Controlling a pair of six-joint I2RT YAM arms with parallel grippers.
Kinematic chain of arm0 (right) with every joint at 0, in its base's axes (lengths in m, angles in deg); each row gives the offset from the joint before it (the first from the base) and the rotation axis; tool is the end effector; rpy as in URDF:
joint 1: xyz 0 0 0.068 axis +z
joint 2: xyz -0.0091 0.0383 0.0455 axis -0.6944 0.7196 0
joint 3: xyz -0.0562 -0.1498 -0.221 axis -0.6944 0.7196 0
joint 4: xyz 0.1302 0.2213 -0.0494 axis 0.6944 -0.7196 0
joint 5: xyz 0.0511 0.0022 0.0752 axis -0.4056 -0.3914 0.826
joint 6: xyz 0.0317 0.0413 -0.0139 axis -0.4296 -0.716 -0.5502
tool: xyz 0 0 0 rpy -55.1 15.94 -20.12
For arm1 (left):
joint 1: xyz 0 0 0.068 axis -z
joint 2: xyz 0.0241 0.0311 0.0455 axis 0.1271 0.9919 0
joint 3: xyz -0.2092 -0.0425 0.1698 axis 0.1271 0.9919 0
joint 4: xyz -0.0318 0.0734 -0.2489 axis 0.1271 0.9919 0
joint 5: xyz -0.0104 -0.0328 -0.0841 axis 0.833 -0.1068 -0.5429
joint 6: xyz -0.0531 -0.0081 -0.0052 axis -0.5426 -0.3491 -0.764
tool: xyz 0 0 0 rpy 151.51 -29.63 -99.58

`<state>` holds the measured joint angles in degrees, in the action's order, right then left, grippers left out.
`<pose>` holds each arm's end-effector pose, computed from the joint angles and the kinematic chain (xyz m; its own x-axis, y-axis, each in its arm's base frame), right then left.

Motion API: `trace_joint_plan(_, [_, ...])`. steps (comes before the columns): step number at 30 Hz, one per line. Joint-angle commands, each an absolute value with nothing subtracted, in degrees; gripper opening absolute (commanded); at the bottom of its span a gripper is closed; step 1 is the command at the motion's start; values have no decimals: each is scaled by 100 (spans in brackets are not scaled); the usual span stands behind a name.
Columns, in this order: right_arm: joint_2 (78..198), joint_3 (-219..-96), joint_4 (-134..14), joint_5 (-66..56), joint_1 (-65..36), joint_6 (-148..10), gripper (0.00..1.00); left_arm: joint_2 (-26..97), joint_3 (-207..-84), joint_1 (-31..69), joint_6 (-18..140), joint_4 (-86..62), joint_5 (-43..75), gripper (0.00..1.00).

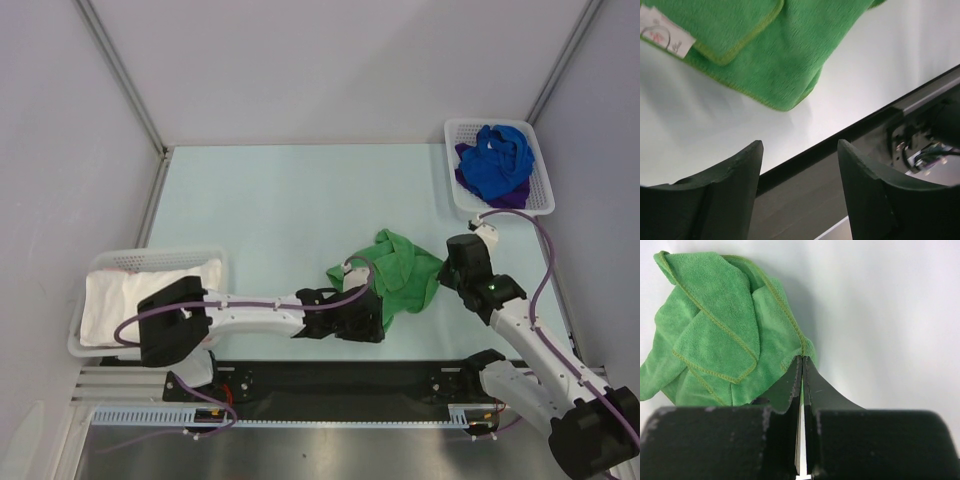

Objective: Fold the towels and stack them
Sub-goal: Flatten out the crumpled towel

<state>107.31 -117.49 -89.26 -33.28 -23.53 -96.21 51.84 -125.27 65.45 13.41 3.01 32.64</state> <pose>0.1734 0.0513 0.2368 -0.5989 0.3323 -0.7286 0.2917 0.9378 0.1880 0.1004 -0.3060 0.1805 -0.9110 0.0638 -0.4073 0.2677 0.8429 -0.4667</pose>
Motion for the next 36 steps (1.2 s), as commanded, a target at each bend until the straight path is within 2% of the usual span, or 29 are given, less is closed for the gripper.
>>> trace_joint_plan(1, [10632,-11960,-8995,-3239,-2376,-9604,0,5365,-13211,6503,863,883,3710,68])
trace_joint_plan(7, [10474,-11986,-9118,-3230,-2359,-9657,0,5691,-13195,6301,775,718,3272,64])
trace_joint_plan(18, [10614,-12127,-9127,-3178,-2359,-9604,0,6209,-13168,5950,897,815,3245,63])
trace_joint_plan(21, [10641,-12215,-9145,-3160,-2350,-9639,0,6350,-13098,5686,1090,727,3324,51])
trace_joint_plan(22, [10641,-12232,-9162,-3160,-2350,-9631,0,6359,-13054,5599,1152,683,3324,39])
trace_joint_plan(24, [10632,-12294,-9206,-3125,-2324,-9675,0,6377,-12932,5361,1292,621,3394,28])
trace_joint_plan(25, [10614,-12320,-9224,-3090,-2297,-9692,0,6368,-12879,5282,1346,586,3403,17])
trace_joint_plan(28, [10623,-12391,-9285,-3064,-2166,-9710,0,6228,-12694,4966,1451,708,3605,0])
trace_joint_plan(36, [10422,-12330,-9426,-3064,-1638,-9956,0,5393,-12614,4069,1583,1447,4826,0])
